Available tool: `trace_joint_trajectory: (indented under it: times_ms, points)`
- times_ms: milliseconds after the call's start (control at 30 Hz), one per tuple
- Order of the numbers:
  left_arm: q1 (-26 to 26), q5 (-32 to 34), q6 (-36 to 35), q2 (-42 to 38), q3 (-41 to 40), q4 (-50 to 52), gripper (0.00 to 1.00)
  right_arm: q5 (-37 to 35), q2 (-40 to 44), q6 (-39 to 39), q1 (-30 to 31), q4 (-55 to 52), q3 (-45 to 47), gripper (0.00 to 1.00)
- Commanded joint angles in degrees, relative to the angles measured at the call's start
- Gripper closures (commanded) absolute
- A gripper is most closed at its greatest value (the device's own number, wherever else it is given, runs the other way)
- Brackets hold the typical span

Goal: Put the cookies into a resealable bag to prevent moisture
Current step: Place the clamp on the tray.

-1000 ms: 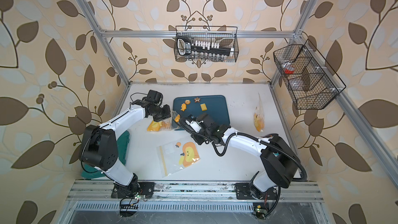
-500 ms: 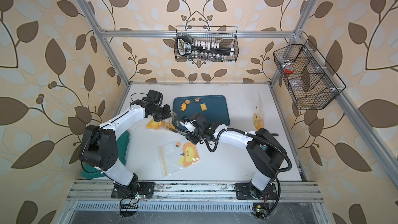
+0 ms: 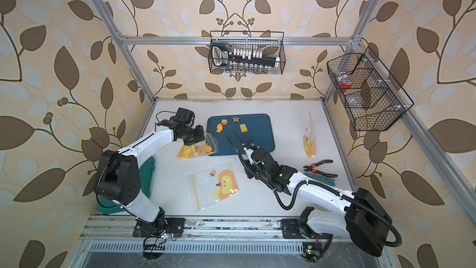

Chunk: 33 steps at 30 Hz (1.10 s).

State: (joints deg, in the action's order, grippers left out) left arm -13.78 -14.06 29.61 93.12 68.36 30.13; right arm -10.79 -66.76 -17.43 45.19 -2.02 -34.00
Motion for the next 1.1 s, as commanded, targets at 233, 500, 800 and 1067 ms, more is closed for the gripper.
trace_joint_trajectory:
  times_ms: [233, 500, 800, 1067]
  points:
    - [0.32, 0.4, 0.18, -6.38, -2.25, -1.74, 1.0, 6.52, -5.39, -9.57, -14.0, 0.01, 4.92, 0.61]
    - [0.33, -0.42, 0.21, -10.1, -2.05, 0.31, 1.0, 8.64, -13.49, -9.36, -15.39, -0.8, 2.16, 0.51]
    - [-0.17, -3.48, -0.31, -16.97, -0.28, 3.96, 1.0, 6.9, -14.31, -10.69, -15.58, -1.85, 0.4, 0.16]
    - [-9.48, -3.61, -2.35, -19.91, 5.35, 9.31, 1.0, 2.47, 4.26, -9.09, -15.48, -0.86, 4.45, 0.15]
